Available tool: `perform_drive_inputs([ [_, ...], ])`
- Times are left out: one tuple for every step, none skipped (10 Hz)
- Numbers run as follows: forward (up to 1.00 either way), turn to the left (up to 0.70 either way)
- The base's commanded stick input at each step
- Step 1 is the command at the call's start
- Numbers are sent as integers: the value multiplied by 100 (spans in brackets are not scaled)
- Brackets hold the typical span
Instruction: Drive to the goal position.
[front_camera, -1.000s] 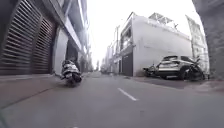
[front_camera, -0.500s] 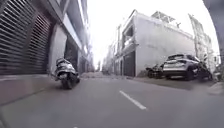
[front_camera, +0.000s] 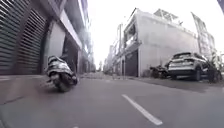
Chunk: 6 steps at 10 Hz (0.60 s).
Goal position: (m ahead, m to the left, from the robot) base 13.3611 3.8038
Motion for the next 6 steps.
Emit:
perform_drive_inputs([
  [100, 0],
  [100, 0],
  [100, 0],
  [100, 0],
  [100, 0],
  [100, 0],
])
